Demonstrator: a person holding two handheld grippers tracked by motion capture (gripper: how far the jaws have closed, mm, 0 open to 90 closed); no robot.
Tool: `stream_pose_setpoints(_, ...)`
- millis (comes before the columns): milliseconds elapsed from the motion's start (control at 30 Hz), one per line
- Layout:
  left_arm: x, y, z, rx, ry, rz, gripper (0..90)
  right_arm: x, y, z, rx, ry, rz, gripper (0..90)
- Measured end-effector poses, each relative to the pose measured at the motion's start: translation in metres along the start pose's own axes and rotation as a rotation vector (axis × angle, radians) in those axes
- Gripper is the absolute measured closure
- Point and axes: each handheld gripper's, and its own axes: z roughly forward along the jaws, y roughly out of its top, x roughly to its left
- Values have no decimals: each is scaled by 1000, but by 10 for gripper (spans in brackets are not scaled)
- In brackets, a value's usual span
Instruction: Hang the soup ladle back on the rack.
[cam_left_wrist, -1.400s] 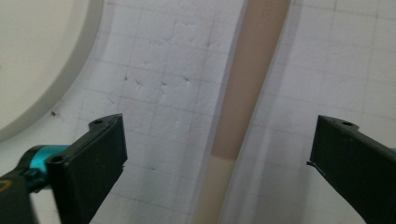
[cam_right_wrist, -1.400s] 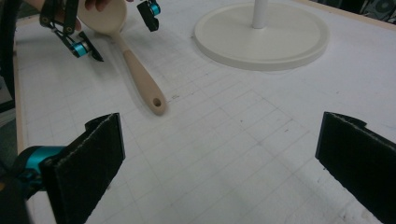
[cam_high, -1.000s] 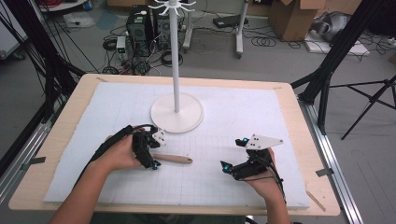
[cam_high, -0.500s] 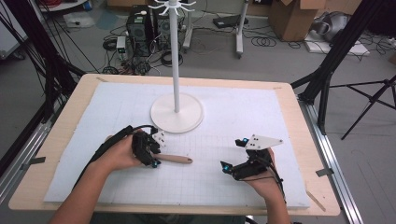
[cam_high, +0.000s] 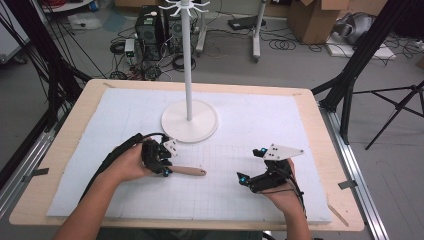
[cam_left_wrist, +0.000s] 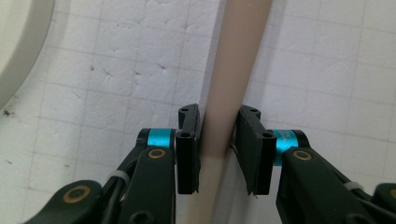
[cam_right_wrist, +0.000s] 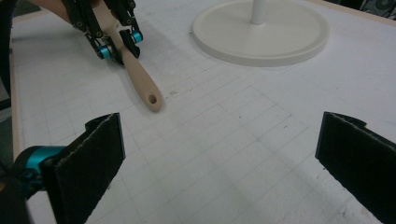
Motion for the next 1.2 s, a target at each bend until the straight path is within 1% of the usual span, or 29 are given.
stream_pose_setpoints(67,1,0,0,1,-4,-11,700,0,0,0,2,1,4,2)
stream_pose_setpoints(133,1,0,0,2,-6,-26,705,0,0,0,-2,-1,-3,2)
stream_pose_setpoints(200,1,1,-1,9,-5,-34,727,0,0,-1,-1,-2,3,2)
stream_pose_setpoints(233,1,1,-1,11,-4,-46,745,0,0,-1,-5,-2,2,2)
stream_pose_setpoints(267,1,1,-1,13,-13,-64,754,-1,0,-1,-4,-1,2,2)
stream_pose_setpoints(333,2,0,-1,12,-24,-59,755,-1,-1,-1,-3,-3,-1,2)
stream_pose_setpoints(367,2,0,-1,13,-26,-64,755,-1,-1,0,-3,-3,-2,2)
stream_pose_setpoints(533,2,0,-2,8,-16,-65,755,-1,-1,0,0,-3,3,2)
stream_pose_setpoints(633,1,-2,-6,-12,-9,-69,755,0,-1,0,1,-3,3,2)
stream_pose_setpoints(700,1,-4,-11,-33,-11,-74,755,-1,-1,-1,-4,-3,0,2)
stream_pose_setpoints(767,1,-6,-18,-59,-1,-81,755,-1,-1,-1,-5,-3,2,2)
stream_pose_setpoints(800,1,-8,-22,-81,-4,-90,755,-1,-1,0,-4,-3,2,2)
stream_pose_setpoints(833,1,-9,-26,-100,-1,-90,755,-1,-1,0,-3,-3,1,2)
stream_pose_setpoints(933,1,-14,-38,-154,-1,-107,755,-1,-1,0,0,-1,2,2)
stream_pose_setpoints(967,1,-16,-42,-174,4,-118,755,-1,-1,1,0,-2,1,2)
stream_pose_setpoints(1000,1,-18,-46,-191,-1,-125,755,-1,-1,1,-1,-1,-2,2)
stream_pose_setpoints(1033,1,-19,-50,-208,10,-126,756,-1,-1,1,1,-2,-2,2)
stream_pose_setpoints(1067,1,-21,-53,-228,13,-135,756,0,-1,1,3,-1,1,2)
stream_pose_setpoints(1200,0,-27,-68,-305,27,-145,755,-1,-1,1,5,-1,0,2)
